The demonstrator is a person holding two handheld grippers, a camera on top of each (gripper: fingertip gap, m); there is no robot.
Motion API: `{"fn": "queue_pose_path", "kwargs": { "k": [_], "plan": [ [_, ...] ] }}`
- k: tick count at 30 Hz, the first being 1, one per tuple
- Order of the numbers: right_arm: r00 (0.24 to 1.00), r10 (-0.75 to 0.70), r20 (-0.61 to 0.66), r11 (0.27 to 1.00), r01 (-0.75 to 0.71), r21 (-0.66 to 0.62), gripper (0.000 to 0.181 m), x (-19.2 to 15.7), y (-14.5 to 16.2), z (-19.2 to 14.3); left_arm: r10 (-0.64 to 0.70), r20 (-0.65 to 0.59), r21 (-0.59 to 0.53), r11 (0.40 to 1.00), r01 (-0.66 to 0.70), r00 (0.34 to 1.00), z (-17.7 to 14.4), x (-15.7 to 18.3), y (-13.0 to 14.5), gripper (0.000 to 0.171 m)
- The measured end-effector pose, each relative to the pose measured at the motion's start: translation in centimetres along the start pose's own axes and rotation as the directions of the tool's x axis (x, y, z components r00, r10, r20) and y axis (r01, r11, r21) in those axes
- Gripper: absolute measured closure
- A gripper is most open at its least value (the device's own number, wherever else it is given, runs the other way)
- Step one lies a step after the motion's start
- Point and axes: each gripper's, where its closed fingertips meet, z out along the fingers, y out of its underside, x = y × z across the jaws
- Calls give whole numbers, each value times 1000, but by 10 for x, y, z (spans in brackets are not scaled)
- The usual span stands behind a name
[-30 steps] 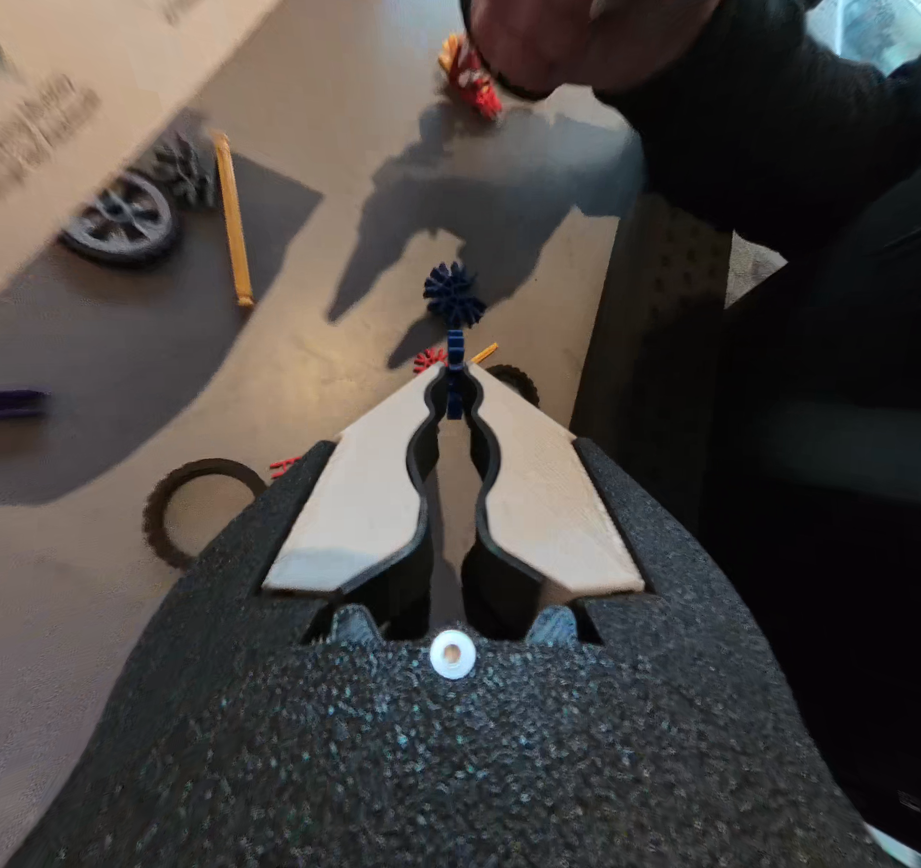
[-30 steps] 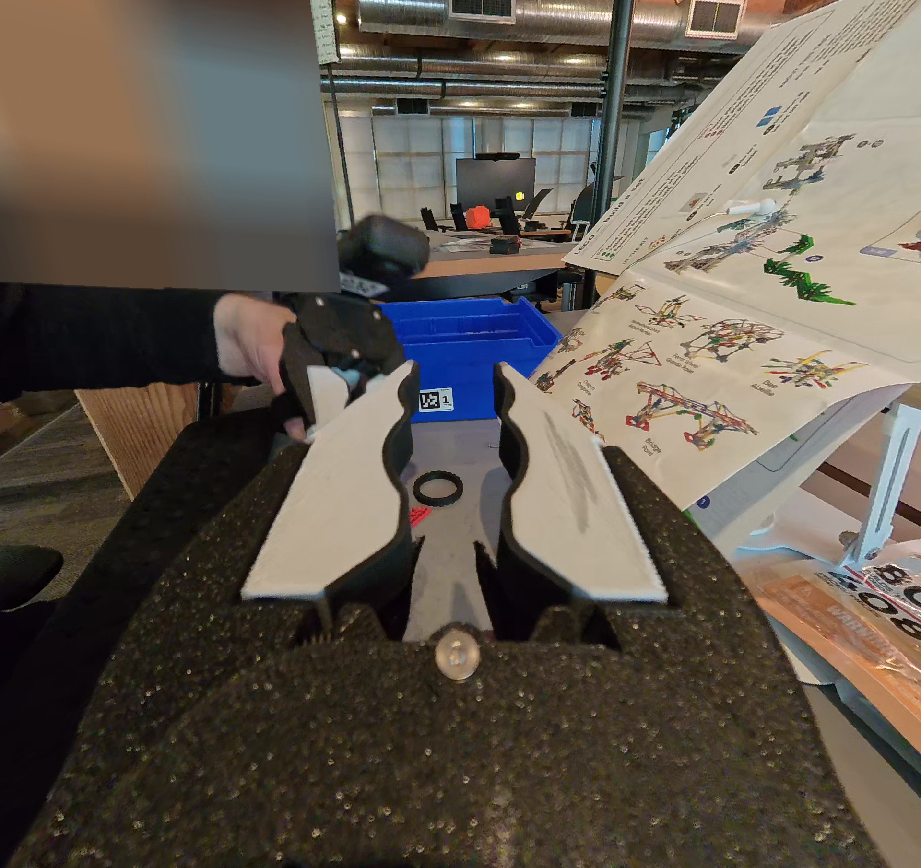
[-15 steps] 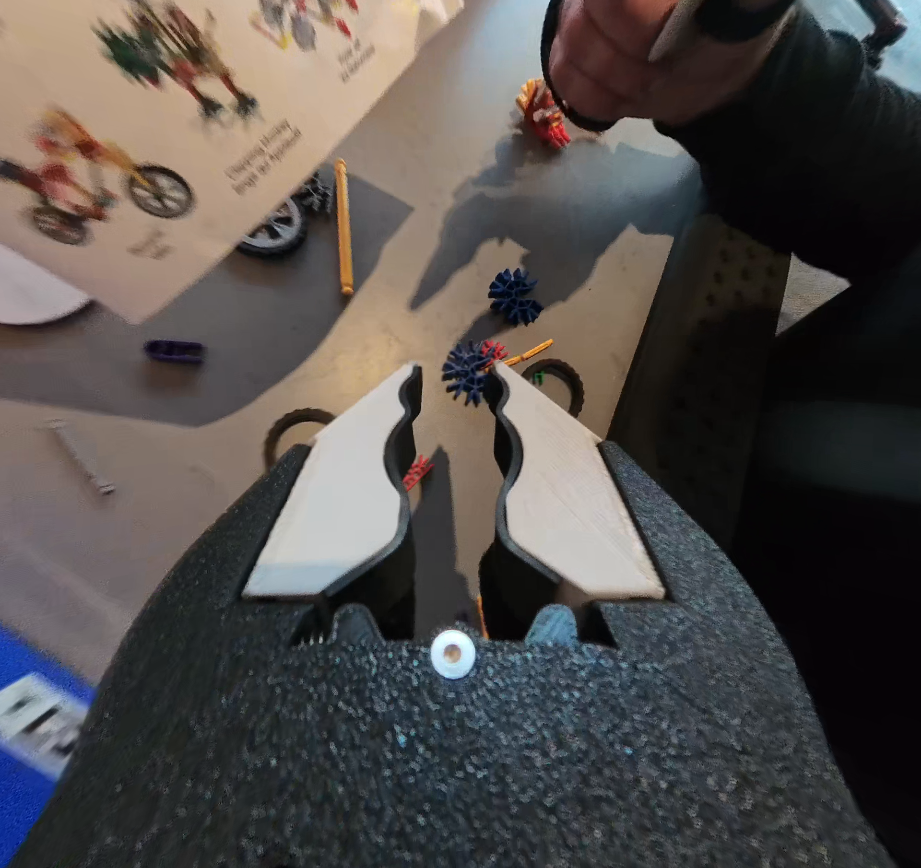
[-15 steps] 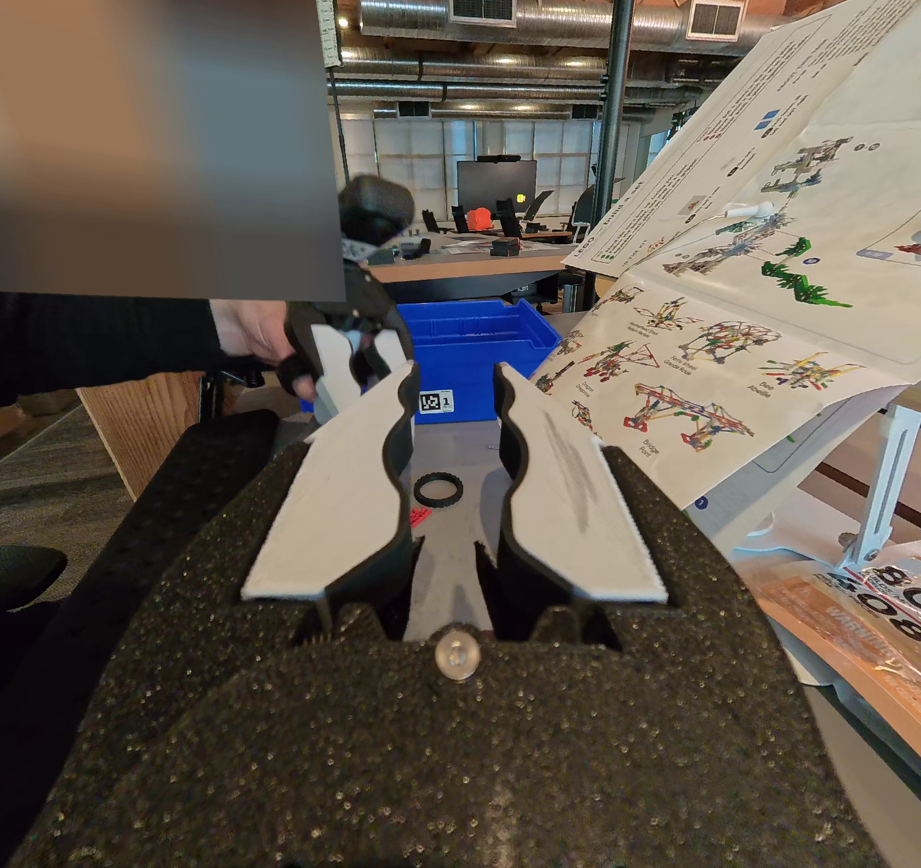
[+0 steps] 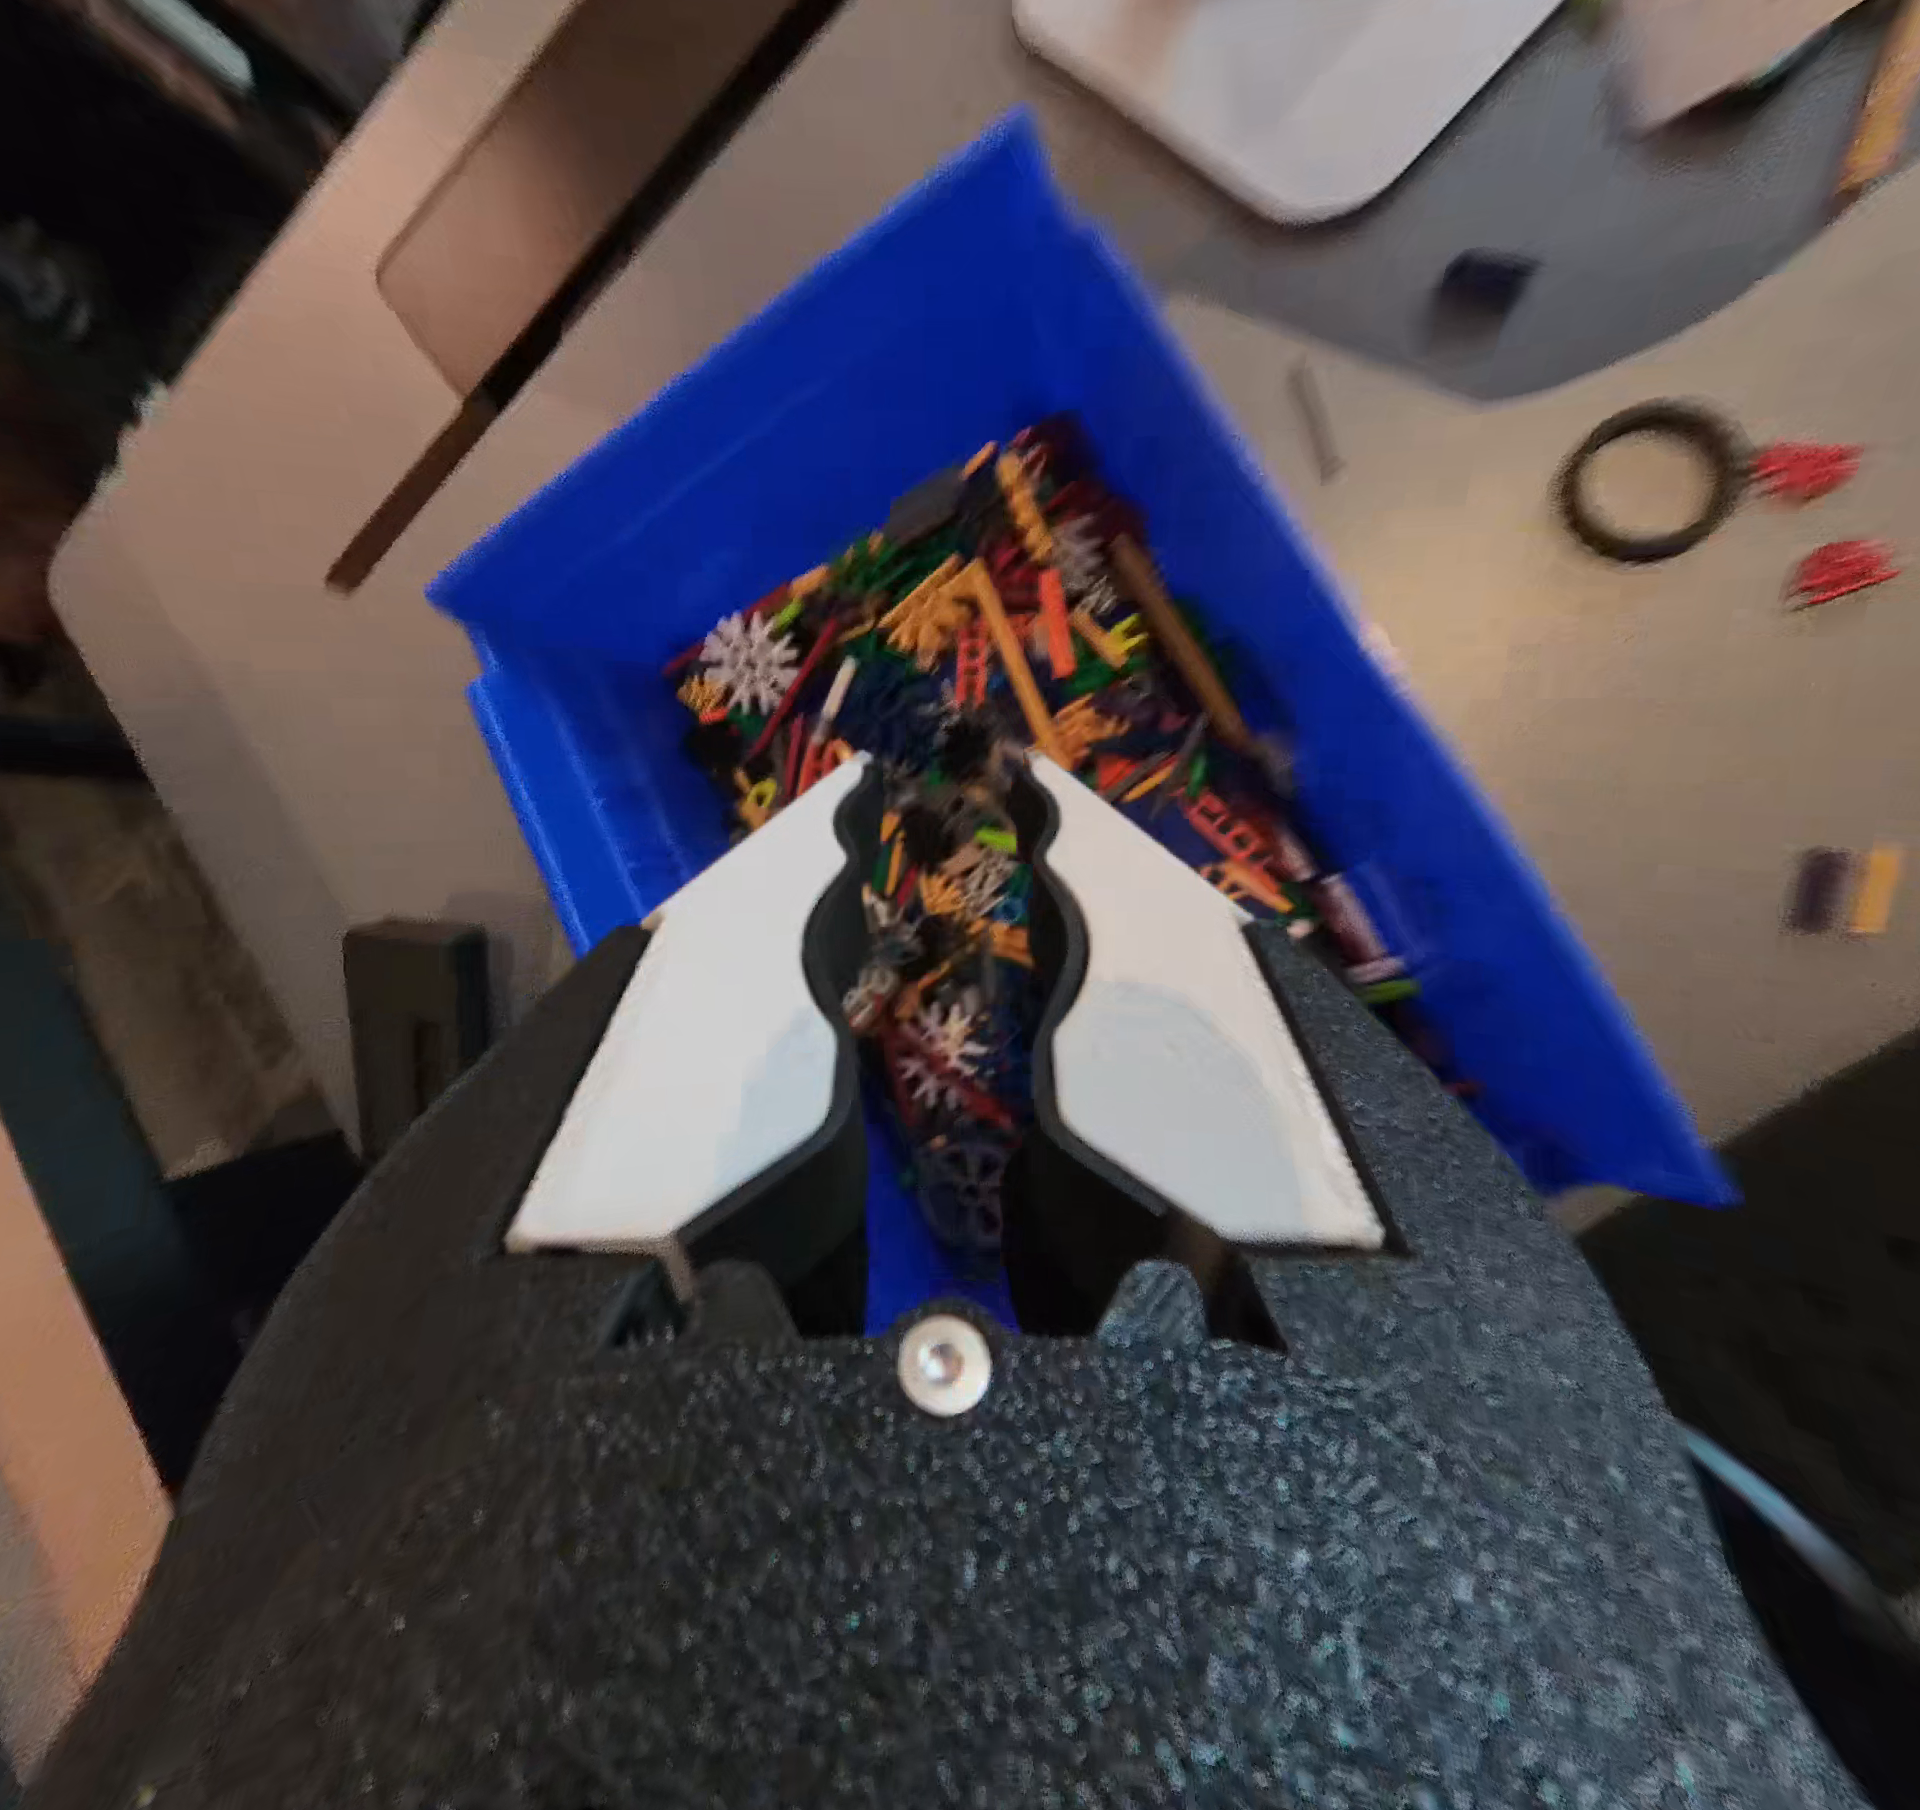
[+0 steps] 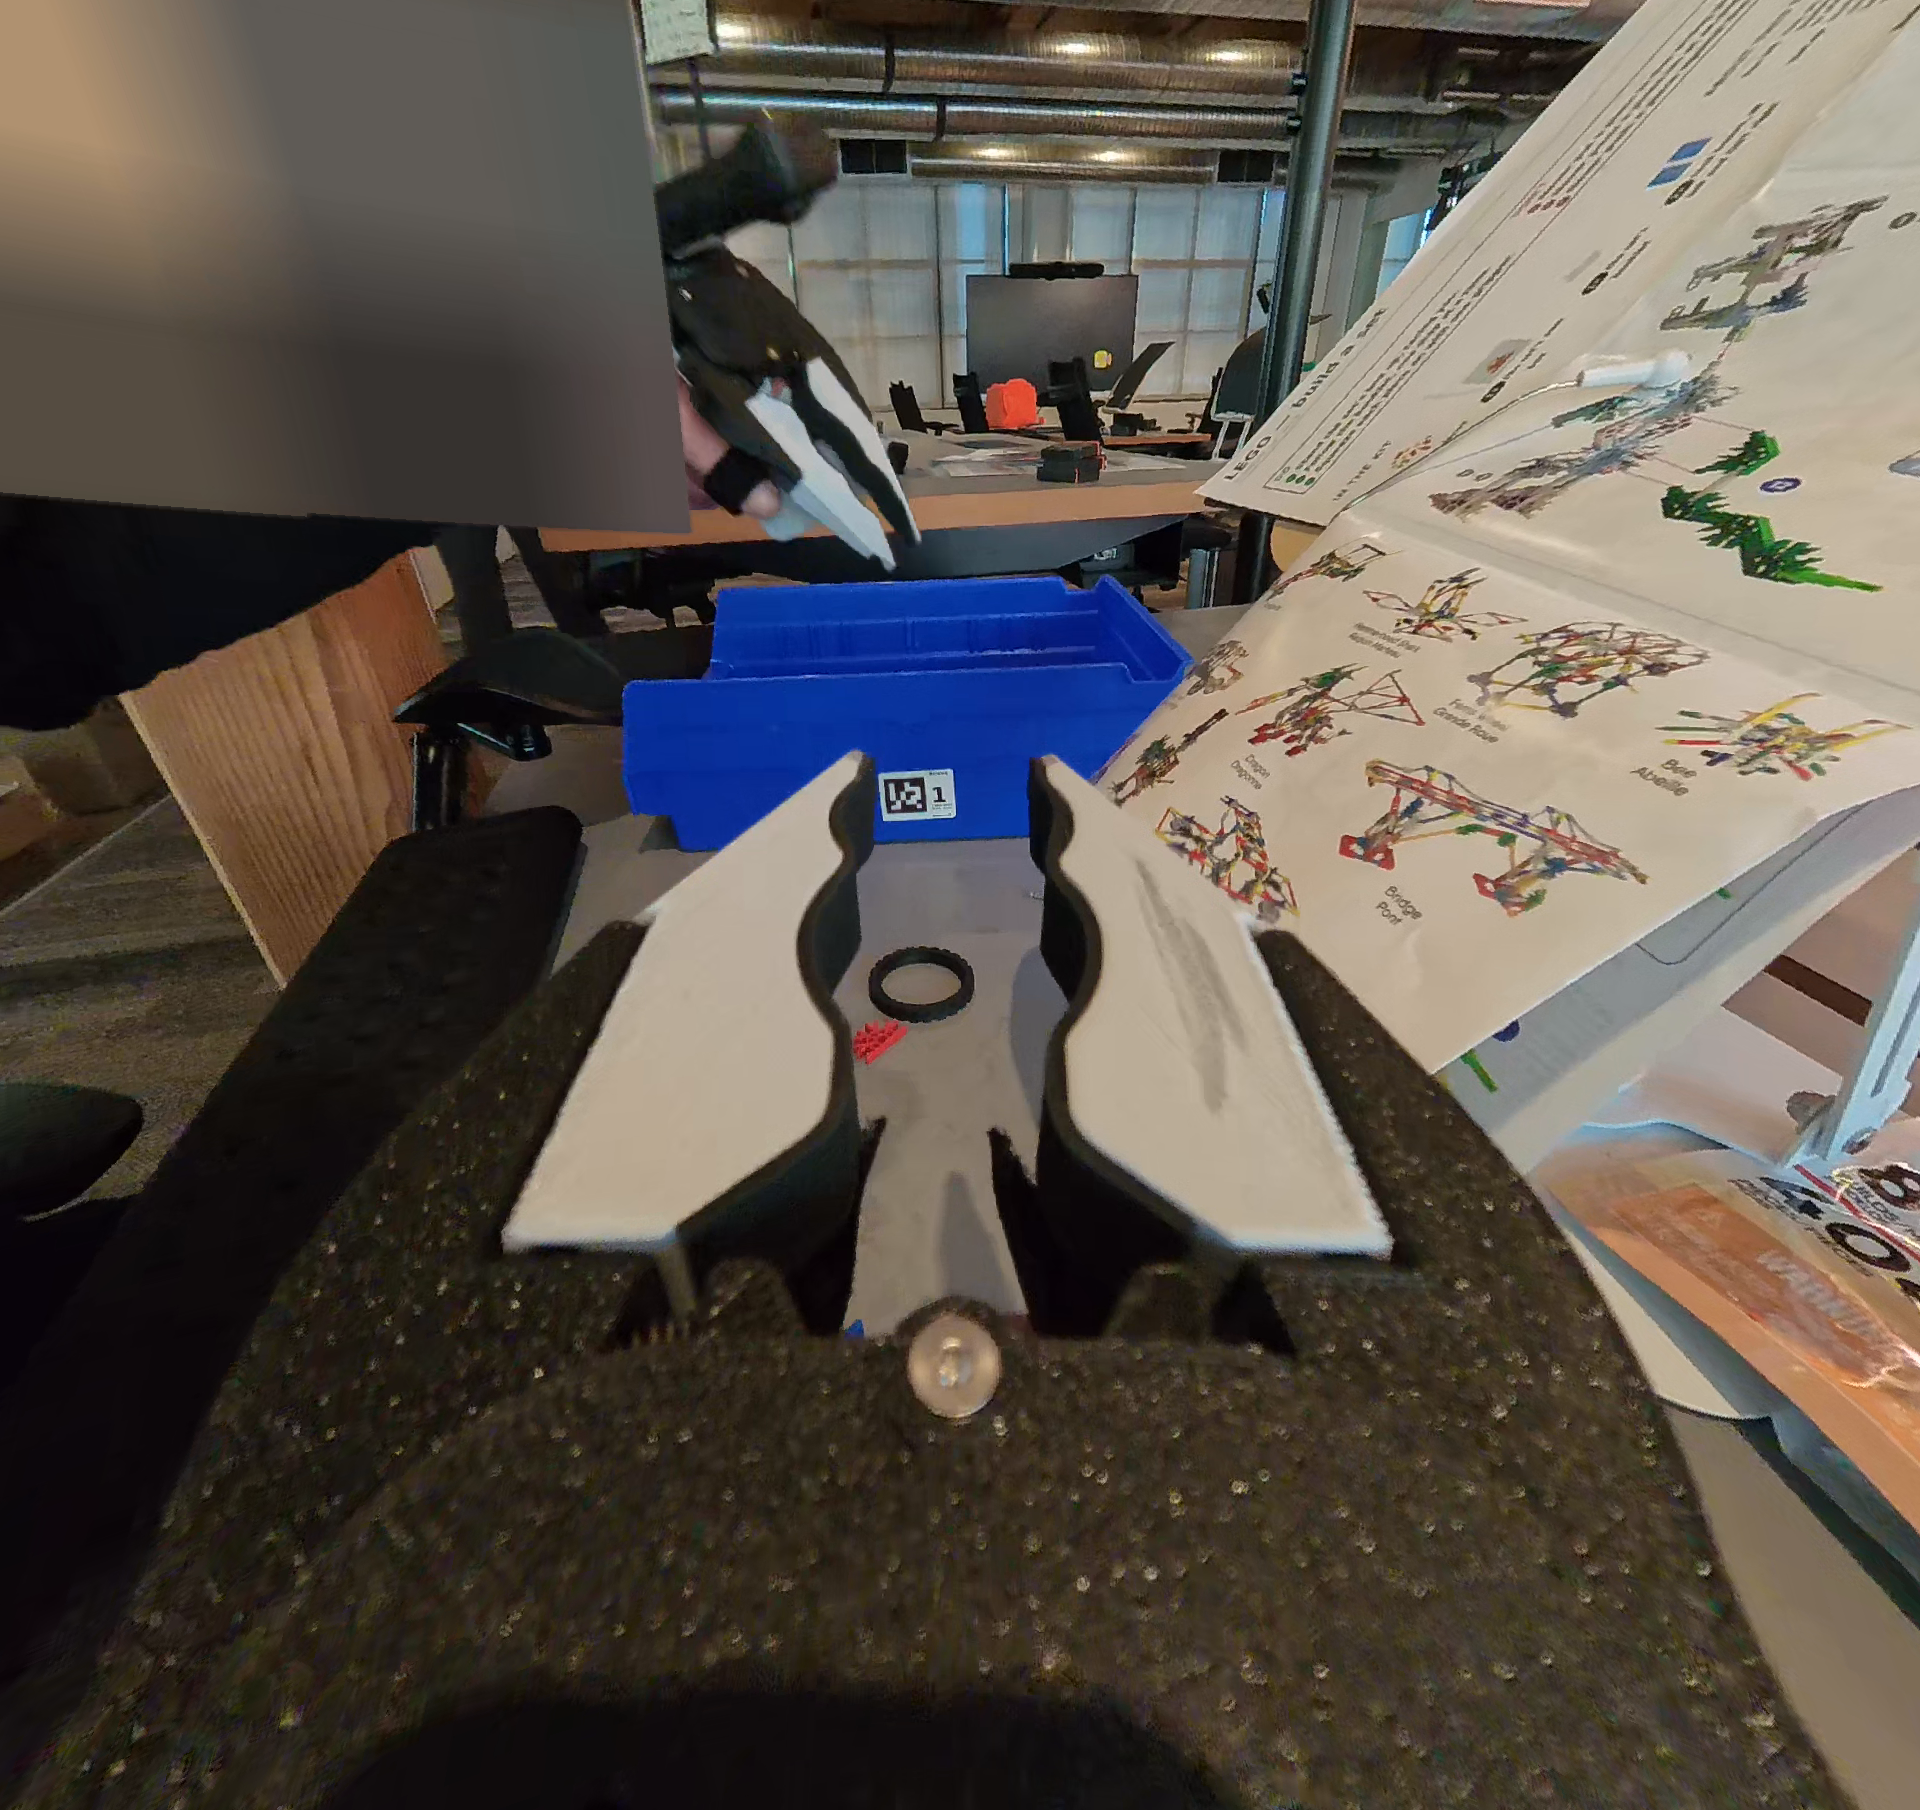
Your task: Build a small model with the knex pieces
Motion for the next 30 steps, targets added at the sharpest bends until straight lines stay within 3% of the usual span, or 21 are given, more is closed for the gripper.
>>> {"fn": "queue_pose_path", "kwargs": {
  "k": [6,13,18,27,30],
  "plan": [
    [1000,-1,4,999,2,-33,152,0,10,4,74,-9,-174,982,-75,997,76,-13,43,139],
    [1000,0,9,999,0,-42,152,0,12,5,153,-15,-229,961,-152,988,125,-23,50,134],
    [1000,3,17,999,-2,-43,152,-2,13,5,141,-88,-236,959,-159,986,137,-24,46,142],
    [1000,0,18,999,1,-40,152,-3,11,5,131,-29,-225,965,-134,991,137,-31,46,171],
    [1000,-4,18,999,4,-42,152,-3,11,5,122,-3,-204,972,-120,992,131,-37,42,171]
  ]
}}
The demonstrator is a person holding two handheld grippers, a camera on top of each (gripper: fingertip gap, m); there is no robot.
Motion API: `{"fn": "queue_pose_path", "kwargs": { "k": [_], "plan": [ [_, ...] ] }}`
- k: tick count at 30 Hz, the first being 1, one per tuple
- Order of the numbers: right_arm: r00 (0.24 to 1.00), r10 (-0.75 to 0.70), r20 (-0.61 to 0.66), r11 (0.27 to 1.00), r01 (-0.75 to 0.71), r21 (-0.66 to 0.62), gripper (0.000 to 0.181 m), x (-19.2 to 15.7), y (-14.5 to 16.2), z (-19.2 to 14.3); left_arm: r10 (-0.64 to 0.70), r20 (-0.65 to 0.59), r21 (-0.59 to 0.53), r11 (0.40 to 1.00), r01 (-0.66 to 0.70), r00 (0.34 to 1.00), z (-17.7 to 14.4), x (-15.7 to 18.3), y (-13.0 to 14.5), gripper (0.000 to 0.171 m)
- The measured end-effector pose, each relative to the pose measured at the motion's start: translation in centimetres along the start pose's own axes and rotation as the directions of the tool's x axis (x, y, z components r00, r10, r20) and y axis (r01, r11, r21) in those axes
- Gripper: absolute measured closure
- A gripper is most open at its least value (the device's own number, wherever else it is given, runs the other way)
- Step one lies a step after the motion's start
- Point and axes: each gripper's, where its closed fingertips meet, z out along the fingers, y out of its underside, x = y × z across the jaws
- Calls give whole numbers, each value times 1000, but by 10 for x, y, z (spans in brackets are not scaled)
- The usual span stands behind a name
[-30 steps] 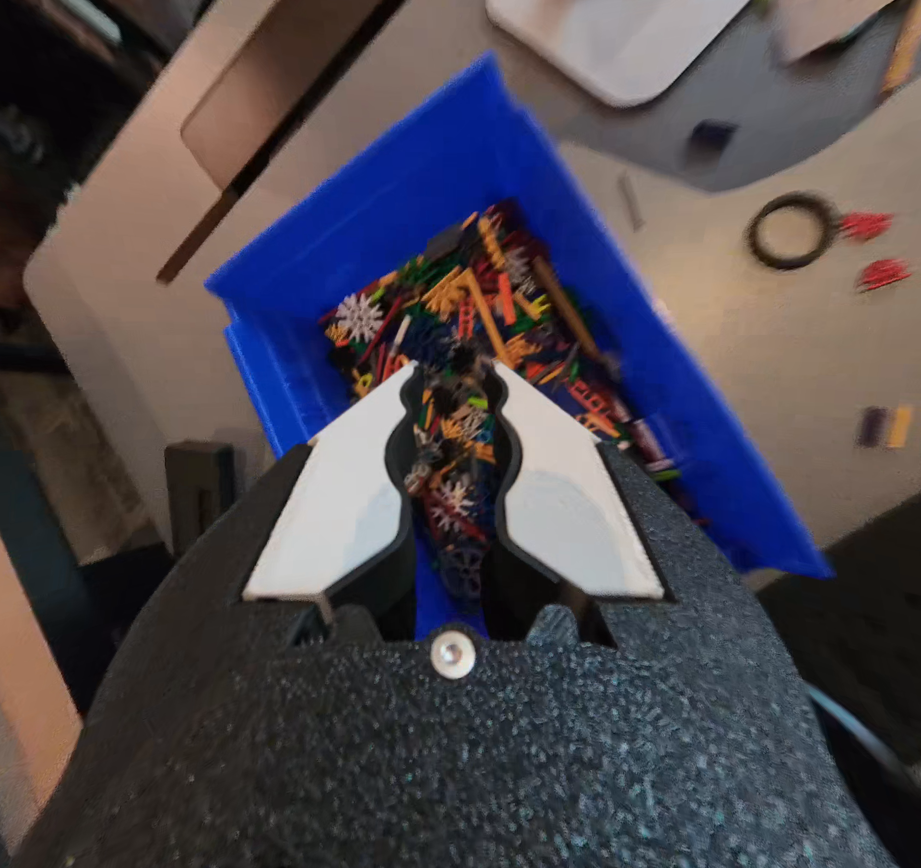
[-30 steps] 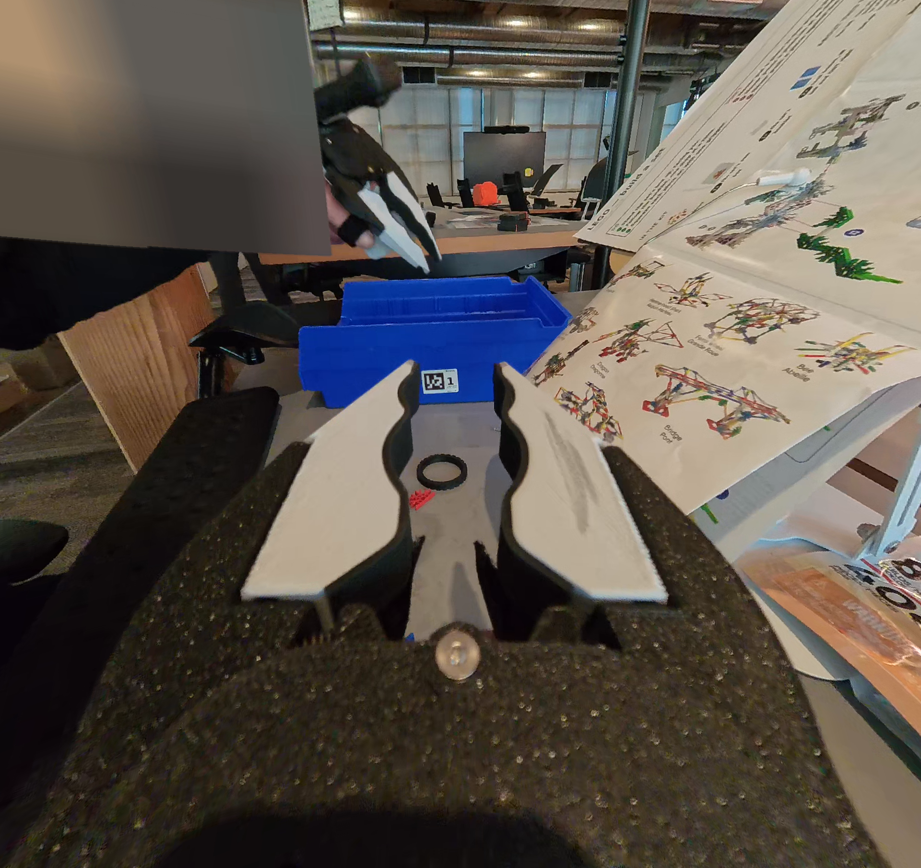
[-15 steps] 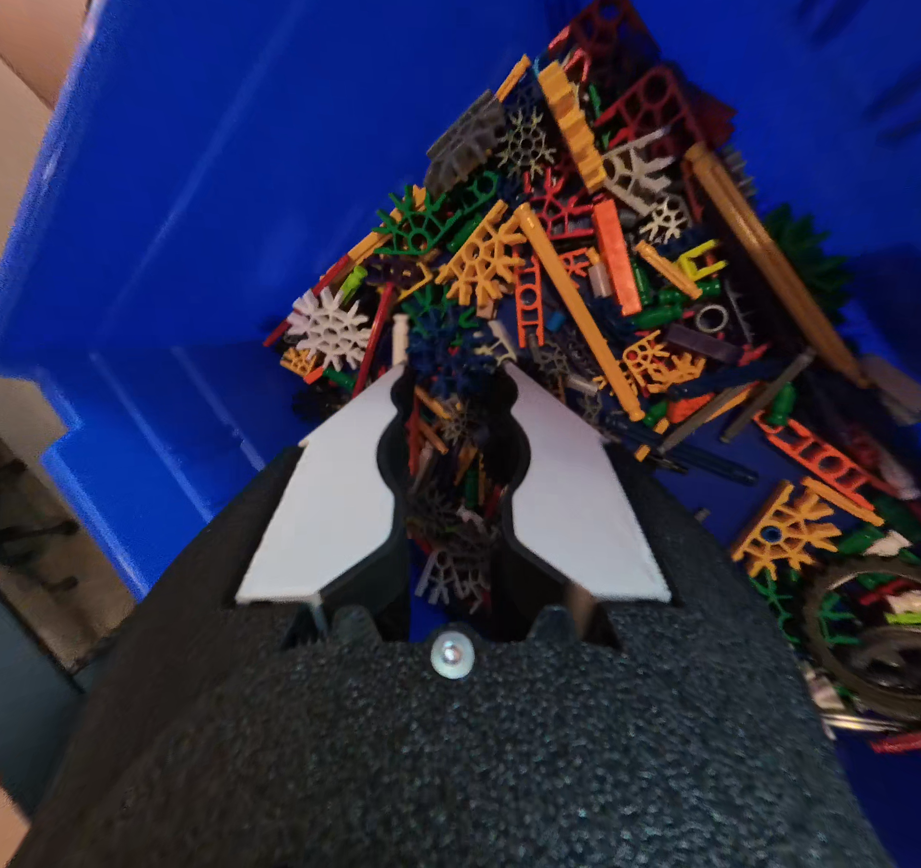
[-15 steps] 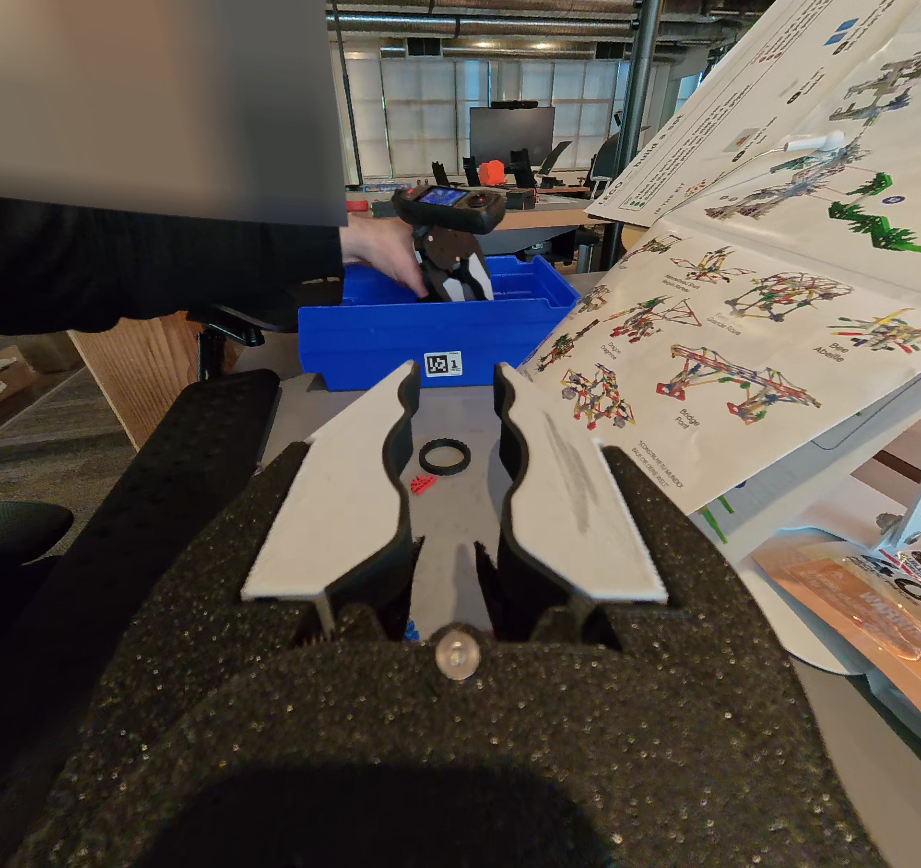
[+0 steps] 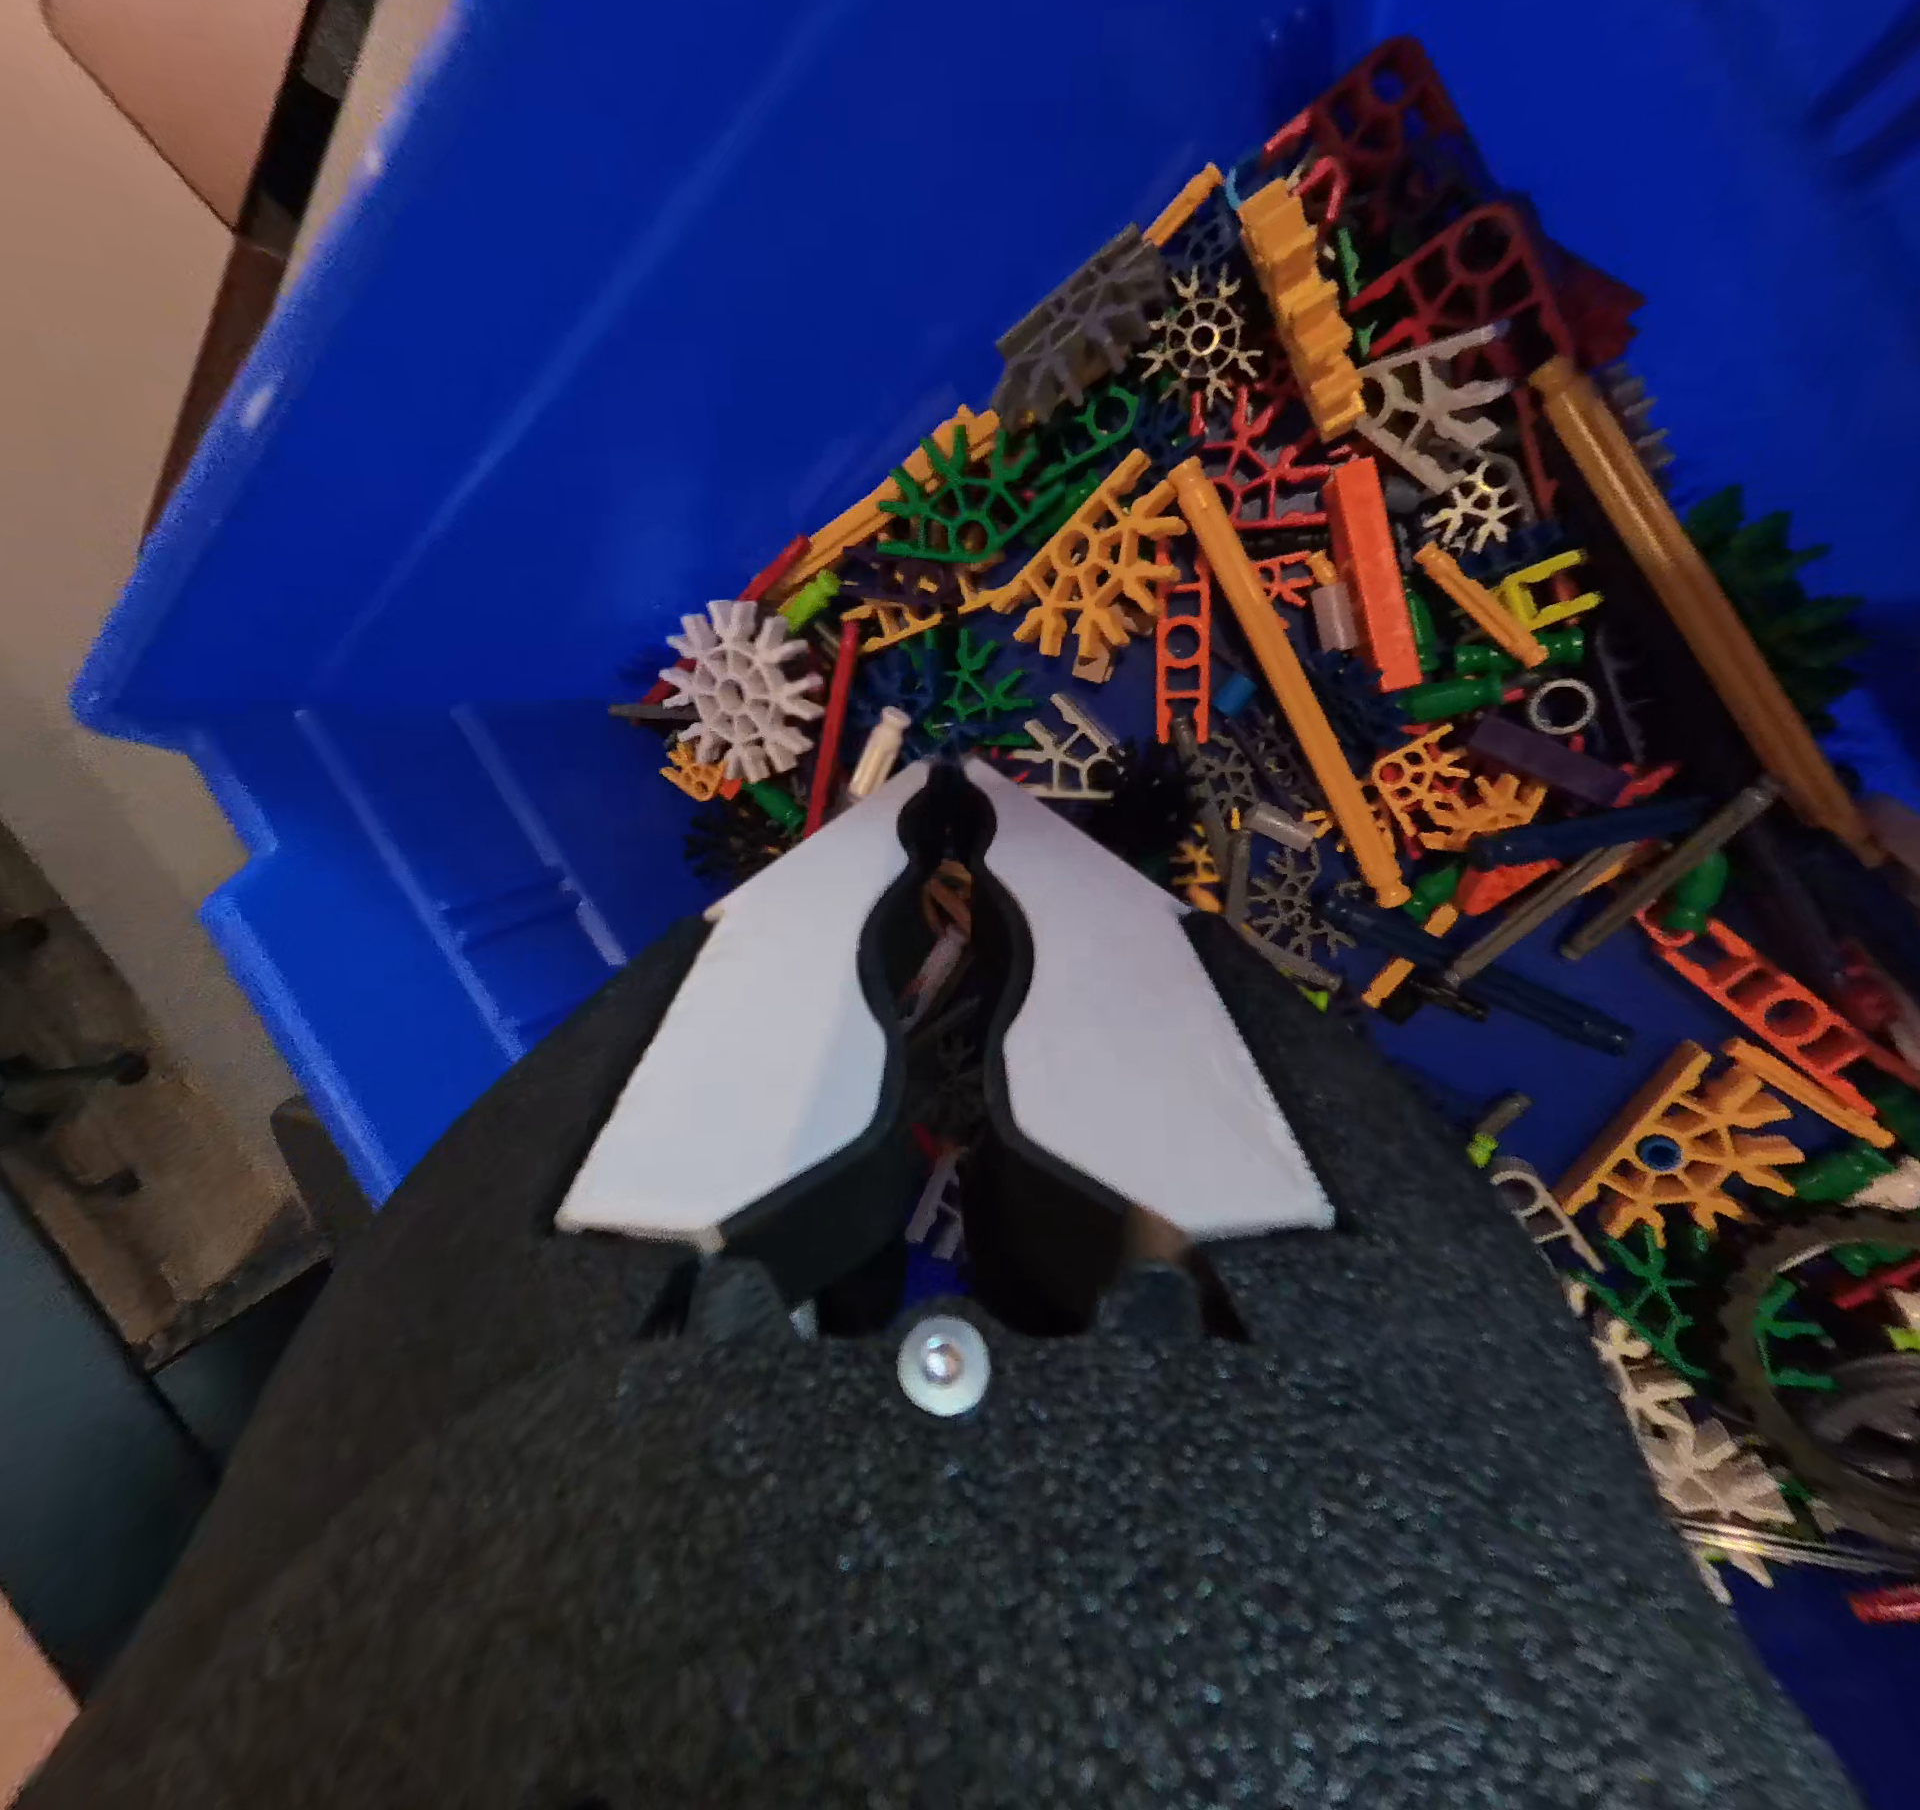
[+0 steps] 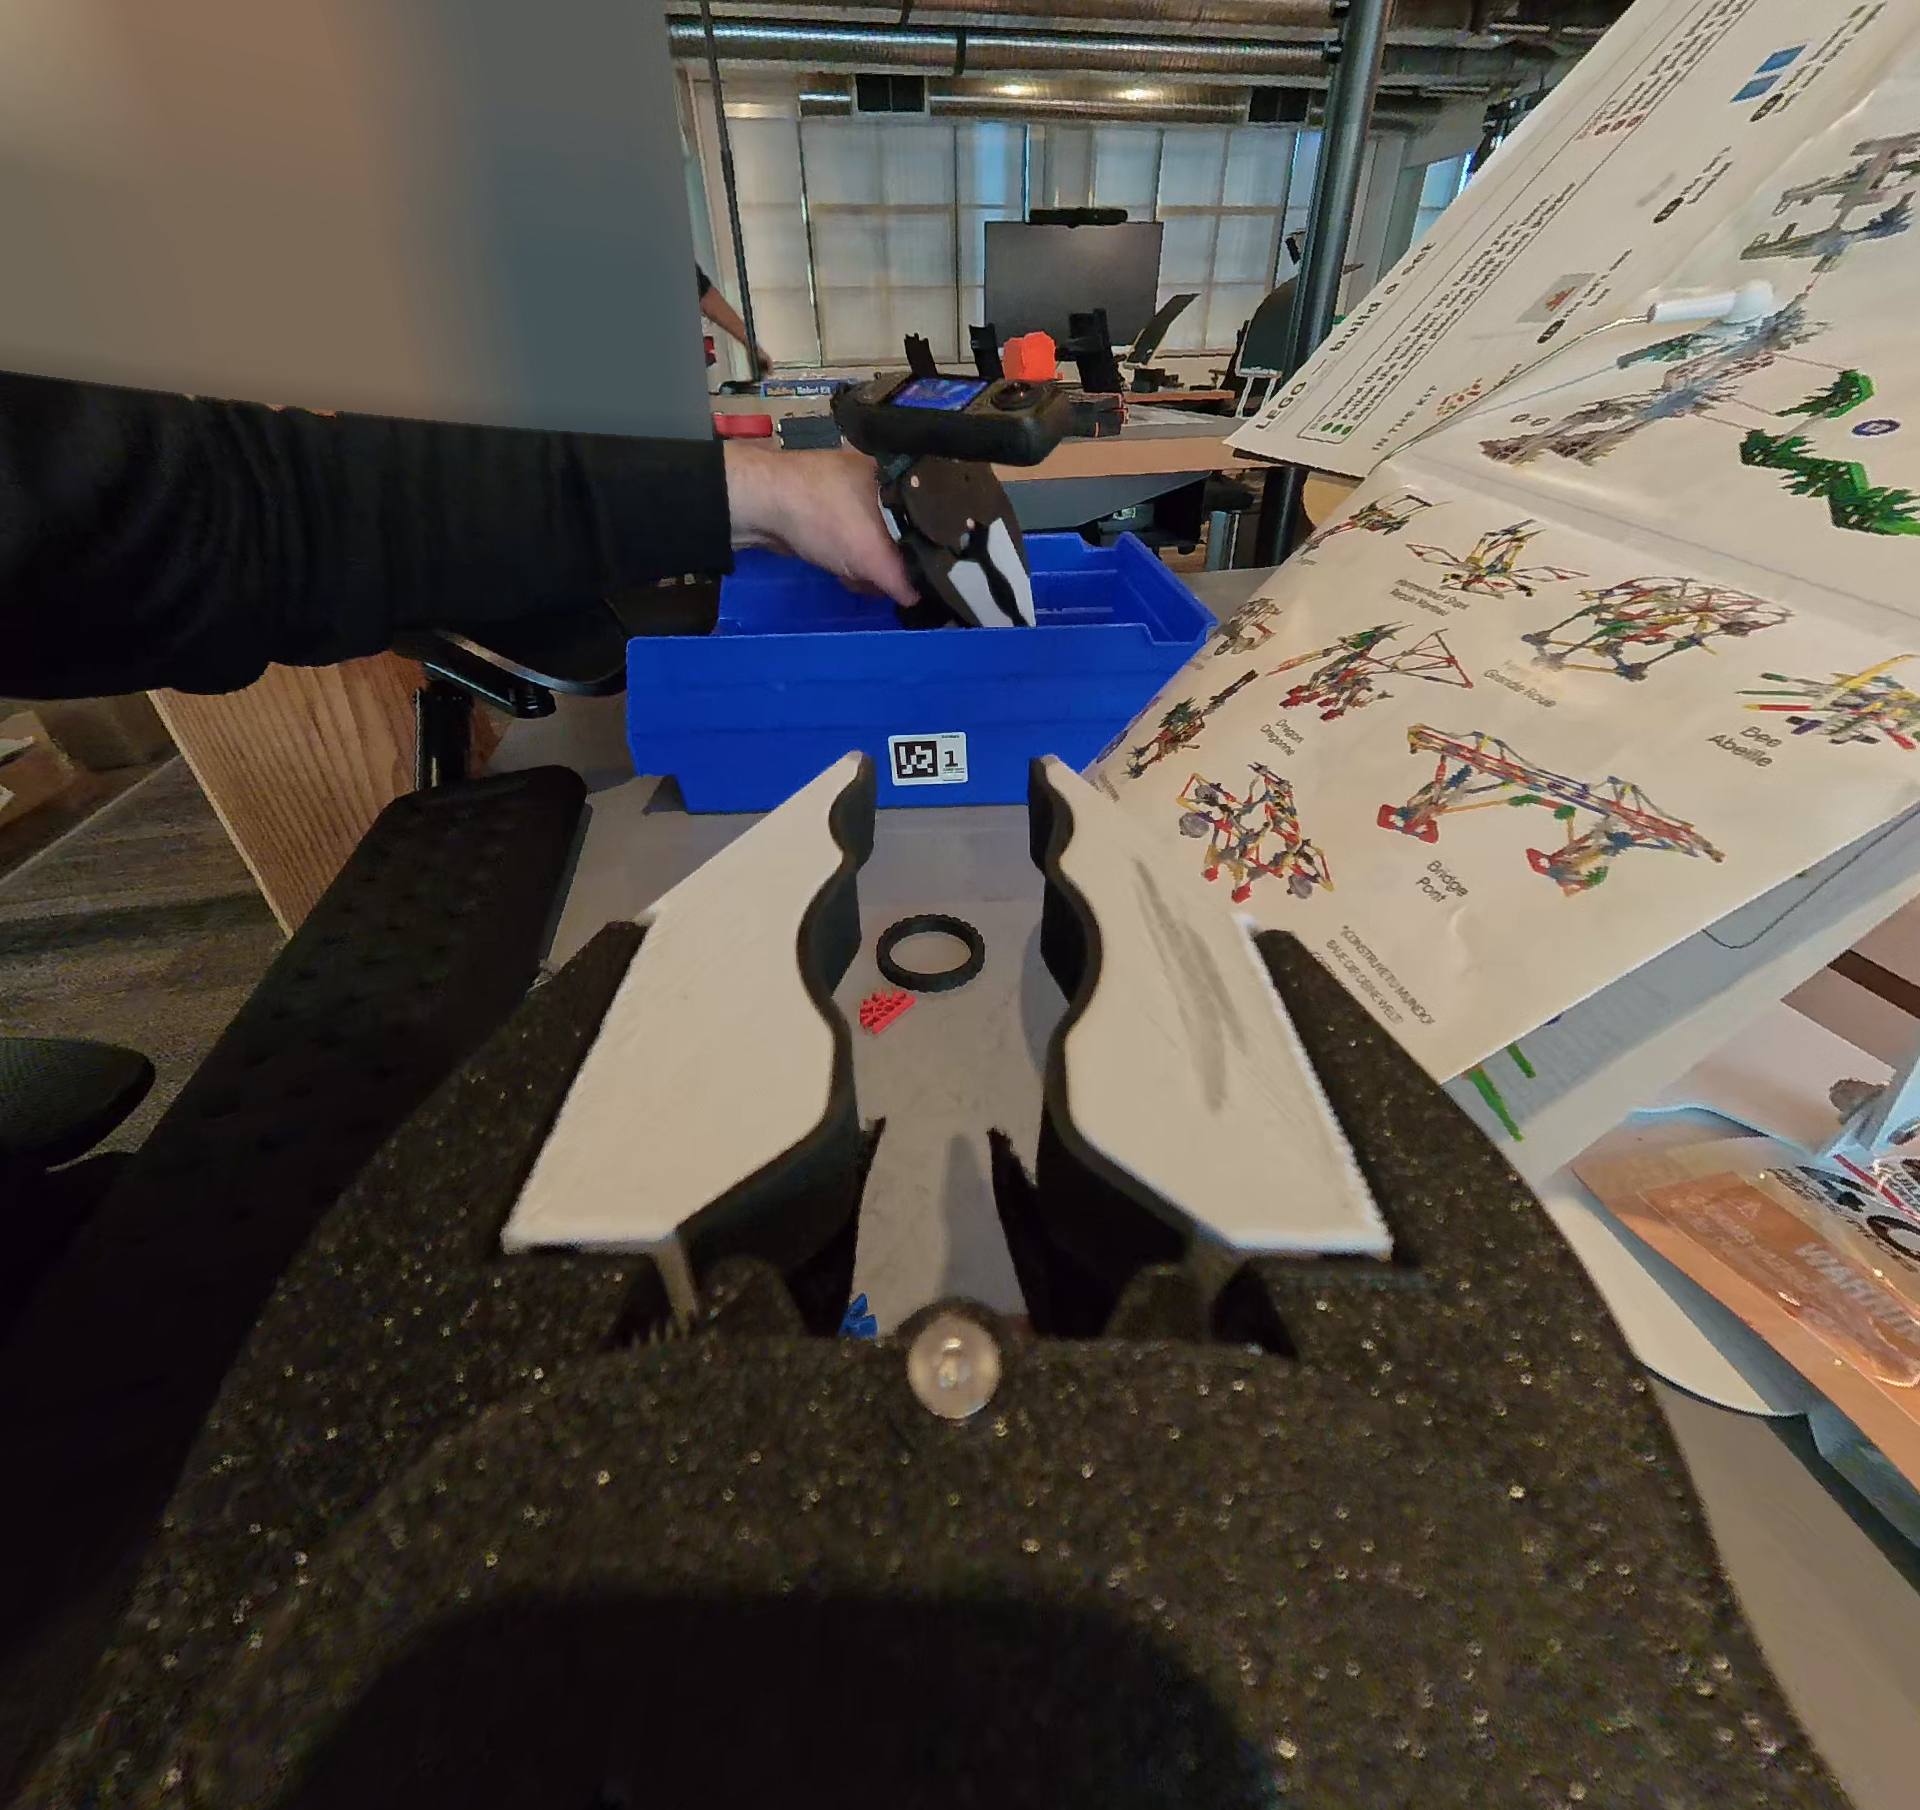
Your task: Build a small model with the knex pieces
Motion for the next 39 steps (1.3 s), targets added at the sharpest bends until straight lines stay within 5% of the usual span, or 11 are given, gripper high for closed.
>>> {"fn": "queue_pose_path", "kwargs": {
  "k": [20,26,32,39],
  "plan": [
    [1000,-2,0,1000,2,4,152,-1,-2,-1,-27,34,55,998,25,999,-13,-9,-8,171],
    [1000,-3,2,1000,3,7,152,-1,-3,-1,-68,-51,-94,994,63,996,7,1,13,139],
    [1000,-2,2,1000,2,9,152,-1,-3,-1,-211,-104,-44,977,208,972,17,0,-3,135],
    [1000,-2,4,1000,2,17,152,-1,-6,-2,-207,-34,-56,977,205,978,20,-11,3,155]
  ]
}}
